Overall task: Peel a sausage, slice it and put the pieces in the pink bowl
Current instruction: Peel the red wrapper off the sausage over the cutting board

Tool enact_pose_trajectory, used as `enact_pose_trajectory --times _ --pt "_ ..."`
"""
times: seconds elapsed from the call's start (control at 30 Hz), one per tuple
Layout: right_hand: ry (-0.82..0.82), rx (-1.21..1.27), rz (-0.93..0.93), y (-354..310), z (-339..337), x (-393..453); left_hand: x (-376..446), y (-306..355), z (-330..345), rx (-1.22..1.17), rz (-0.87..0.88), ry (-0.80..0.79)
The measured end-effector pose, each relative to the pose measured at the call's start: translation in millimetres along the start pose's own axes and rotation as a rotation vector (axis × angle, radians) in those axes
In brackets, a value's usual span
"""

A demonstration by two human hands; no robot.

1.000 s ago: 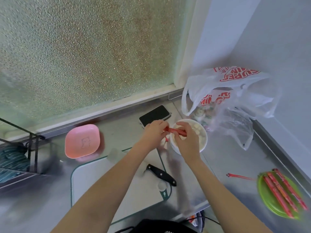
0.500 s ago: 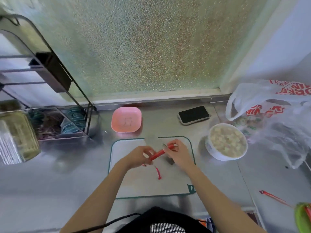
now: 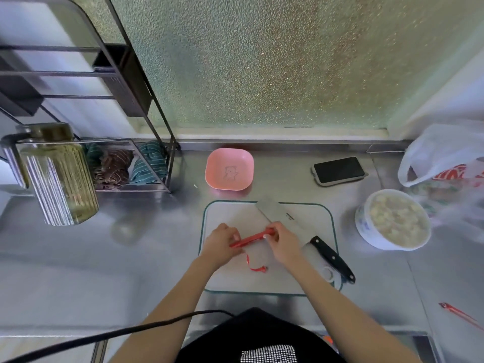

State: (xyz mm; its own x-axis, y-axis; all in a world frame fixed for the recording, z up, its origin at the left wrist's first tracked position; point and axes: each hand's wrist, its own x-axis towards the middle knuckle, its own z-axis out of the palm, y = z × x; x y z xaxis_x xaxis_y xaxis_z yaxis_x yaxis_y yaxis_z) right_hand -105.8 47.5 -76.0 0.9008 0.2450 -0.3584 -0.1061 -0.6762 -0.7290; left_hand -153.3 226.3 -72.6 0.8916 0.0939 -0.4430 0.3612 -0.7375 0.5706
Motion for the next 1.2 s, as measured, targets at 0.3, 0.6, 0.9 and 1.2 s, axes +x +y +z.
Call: enact_pose_trajectory --times 0.3,0.6,0.9,1.2 --pt "0.054 0.386 0.188 -14.7 9.6 9.5 18.3 19.9 4.2 -0.158 0.003 -0.068" --pt "0.060 0.389 0.271 -26.6 13.6 28.2 28.9 19.6 3.8 -0.485 -0.121 -0.121" --pt "-0.075 0.396 0.274 -18.4 9.9 23.0 31.4 16.2 8.5 -0.756 -0.206 -0.061" --pt "-0.256 -0.314 -0.060 -13.5 8.1 6.7 38.0 19.4 3.7 -1.017 -0.380 0.074"
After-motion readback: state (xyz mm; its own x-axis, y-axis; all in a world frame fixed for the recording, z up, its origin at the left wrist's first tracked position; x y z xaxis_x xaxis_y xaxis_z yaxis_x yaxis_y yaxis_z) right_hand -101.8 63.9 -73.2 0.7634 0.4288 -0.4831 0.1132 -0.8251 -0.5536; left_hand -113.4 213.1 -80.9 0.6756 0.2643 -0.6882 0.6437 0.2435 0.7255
